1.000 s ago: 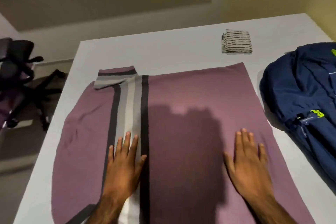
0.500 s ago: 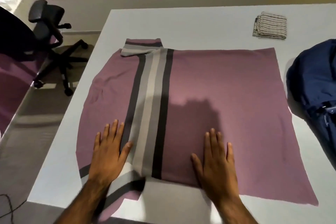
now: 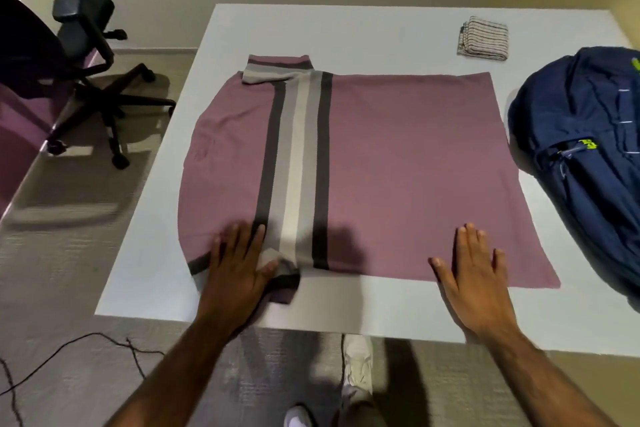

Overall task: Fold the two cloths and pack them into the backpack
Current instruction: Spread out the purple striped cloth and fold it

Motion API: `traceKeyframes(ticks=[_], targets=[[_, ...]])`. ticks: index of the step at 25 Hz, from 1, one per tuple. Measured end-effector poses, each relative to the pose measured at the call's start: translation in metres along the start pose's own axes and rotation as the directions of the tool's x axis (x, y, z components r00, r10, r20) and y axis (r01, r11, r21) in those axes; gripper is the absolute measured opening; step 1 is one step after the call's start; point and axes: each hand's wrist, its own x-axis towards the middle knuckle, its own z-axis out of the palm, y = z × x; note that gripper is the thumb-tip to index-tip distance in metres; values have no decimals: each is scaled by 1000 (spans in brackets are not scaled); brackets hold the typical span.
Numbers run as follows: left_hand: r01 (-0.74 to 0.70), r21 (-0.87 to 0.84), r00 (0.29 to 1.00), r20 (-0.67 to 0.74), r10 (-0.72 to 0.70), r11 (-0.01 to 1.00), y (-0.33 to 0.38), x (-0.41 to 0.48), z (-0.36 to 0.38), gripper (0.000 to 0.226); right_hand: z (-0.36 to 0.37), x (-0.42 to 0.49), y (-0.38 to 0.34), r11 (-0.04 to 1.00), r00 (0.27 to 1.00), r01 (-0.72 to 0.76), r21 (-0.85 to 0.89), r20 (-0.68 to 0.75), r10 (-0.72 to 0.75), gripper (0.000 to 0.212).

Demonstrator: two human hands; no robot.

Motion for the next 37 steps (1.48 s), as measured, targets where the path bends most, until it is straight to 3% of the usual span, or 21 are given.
traceKeyframes(ticks=[3,6,9,12,17,20,24,26,29,37], targets=[[10,55,999,32,-12,998,-32,-15,5,76,7,-18,18,997,998,-52,-65,31,54,85],[-84,45,991,109,79,995,-55,-33,-10,81,-7,-35,40,987,991,-122,-103,49,127,82],[-218,-42,961,167,222,975,-61,-58,-14,90,-18,-47,47,978,989,-122,-172,63,134,66],[-288,62,947,168,274,956,-64,-70,-11,100,-29,-52,50,973,988,-112,-201,86,132,54],[-340,122,937,128,325,933,-69,-73,-10,75,-41,-46,47,975,994,-109,-192,-24,106,44],[-357,121,934,56,353,926,-69,-77,-8,57,-41,-40,47,977,991,-98,-187,-106,79,27],[-366,100,930,9,367,925,-67,-63,-22,74,-40,-33,54,981,979,-84,-174,-200,49,11],[-327,84,943,-31,331,941,-65,-49,-38,58,-46,-22,57,986,961,-32,-162,-275,-14,8],[-213,8,972,-98,212,977,-55,-9,-75,60,-71,12,57,977,927,60,-204,-352,-130,10],[-151,150,952,-243,185,977,-41,155,-144,56,-102,144,57,932,895,110,-345,-374,-244,25]])
